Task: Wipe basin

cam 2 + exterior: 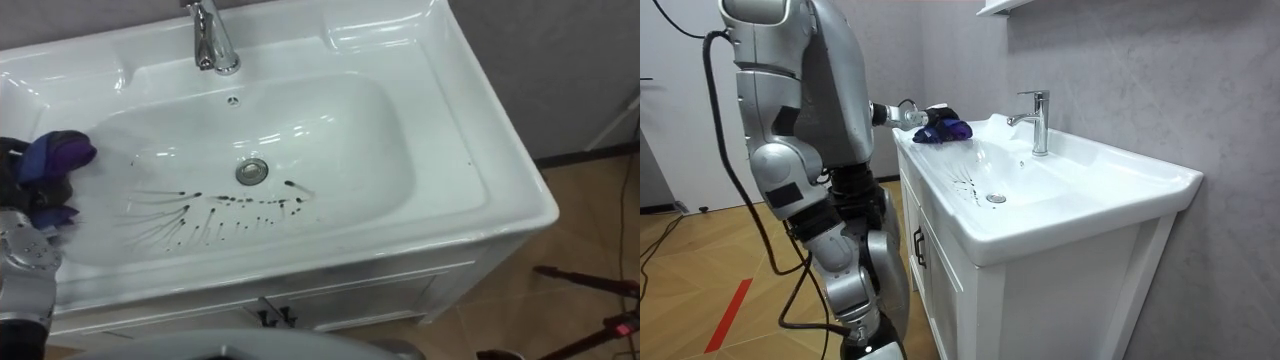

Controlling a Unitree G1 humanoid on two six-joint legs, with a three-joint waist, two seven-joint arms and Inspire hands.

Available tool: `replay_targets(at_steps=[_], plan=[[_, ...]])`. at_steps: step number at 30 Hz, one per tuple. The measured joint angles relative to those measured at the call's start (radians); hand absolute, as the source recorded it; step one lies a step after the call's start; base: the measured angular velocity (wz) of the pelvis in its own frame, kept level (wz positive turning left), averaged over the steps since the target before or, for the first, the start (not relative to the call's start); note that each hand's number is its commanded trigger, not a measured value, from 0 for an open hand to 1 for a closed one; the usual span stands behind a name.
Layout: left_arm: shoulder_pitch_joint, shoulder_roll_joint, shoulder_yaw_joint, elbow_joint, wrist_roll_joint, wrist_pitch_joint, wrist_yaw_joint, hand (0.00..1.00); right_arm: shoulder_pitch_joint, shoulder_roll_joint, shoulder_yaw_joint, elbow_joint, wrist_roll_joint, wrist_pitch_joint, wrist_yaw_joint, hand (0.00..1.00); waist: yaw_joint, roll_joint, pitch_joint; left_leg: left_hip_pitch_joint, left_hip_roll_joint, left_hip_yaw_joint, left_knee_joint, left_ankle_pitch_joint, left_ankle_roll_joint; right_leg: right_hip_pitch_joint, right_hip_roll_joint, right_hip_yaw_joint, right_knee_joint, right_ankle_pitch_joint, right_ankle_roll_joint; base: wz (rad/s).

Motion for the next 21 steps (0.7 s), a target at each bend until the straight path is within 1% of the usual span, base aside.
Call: replay_targets(at_steps=[2, 4, 7, 11, 13, 18, 19, 21], plan=[[0.0, 0.0, 0.0, -0.016, 0.0, 0.0, 0.001, 1.0, -0.003, 0.0, 0.029, 0.002, 0.013, -0.005, 0.001, 0.0, 0.0, -0.008, 0.0054, -0.002, -0.001, -0.001, 0.0, 0.0, 0.0, 0.0, -0.002, -0.005, 0.0, -0.001, 0.001, 0.06], [0.0, -0.003, -0.001, -0.023, 0.001, -0.005, 0.002, 1.0, -0.003, 0.001, 0.032, 0.003, 0.014, -0.009, 0.003, 0.0, 0.0, -0.012, 0.0075, -0.006, -0.002, -0.001, 0.001, 0.0, 0.0, -0.001, -0.005, -0.012, 0.0, -0.002, 0.003, 0.1], [0.0, -0.011, -0.001, -0.031, 0.0, -0.014, 0.003, 1.0, -0.002, 0.001, 0.033, 0.003, 0.017, -0.016, 0.003, 0.0, 0.0, -0.013, 0.0079, -0.008, -0.006, 0.0, 0.001, 0.0, 0.0, -0.003, -0.009, -0.014, 0.0, -0.004, 0.007, 0.05], [0.0, -0.017, -0.001, -0.026, 0.0, -0.029, 0.012, 1.0, -0.002, 0.001, 0.07, 0.016, 0.017, -0.038, 0.003, 0.0, -0.001, -0.013, 0.0082, -0.006, -0.009, -0.001, 0.0, 0.0, 0.0, 0.002, -0.013, -0.02, -0.001, -0.004, 0.01, 0.02], [0.0, -0.017, -0.009, -0.019, 0.0, -0.04, 0.024, 1.0, 0.001, 0.002, 0.071, 0.017, 0.025, -0.051, 0.003, 0.0, -0.002, -0.014, 0.0087, -0.006, -0.01, -0.001, 0.0, 0.0, 0.0, 0.004, -0.015, -0.024, -0.002, -0.004, 0.011, 0.06], [0.0, -0.018, -0.037, -0.029, -0.008, -0.043, 0.043, 1.0, -0.001, 0.002, 0.071, 0.019, 0.024, -0.075, 0.004, 0.0, -0.007, -0.017, 0.0116, -0.008, -0.012, -0.004, 0.0, 0.0, 0.0, 0.01, -0.016, -0.028, -0.013, 0.0, 0.017, 0.08], [0.0, -0.02, -0.039, -0.033, -0.008, -0.046, 0.043, 1.0, -0.004, 0.003, 0.071, 0.021, 0.02, -0.08, 0.006, 0.0, -0.016, -0.019, 0.0171, -0.006, -0.012, -0.004, 0.001, 0.0, 0.001, 0.019, -0.017, -0.033, -0.018, 0.001, 0.019, 0.19], [0.001, -0.022, -0.04, -0.039, -0.008, -0.051, 0.043, 1.0, -0.007, 0.004, 0.071, 0.022, 0.02, -0.083, 0.018, 0.0, -0.019, -0.023, 0.0201, -0.006, -0.013, -0.002, 0.0, 0.0, 0.001, 0.022, -0.018, -0.036, -0.02, 0.001, 0.02, 0.13]])
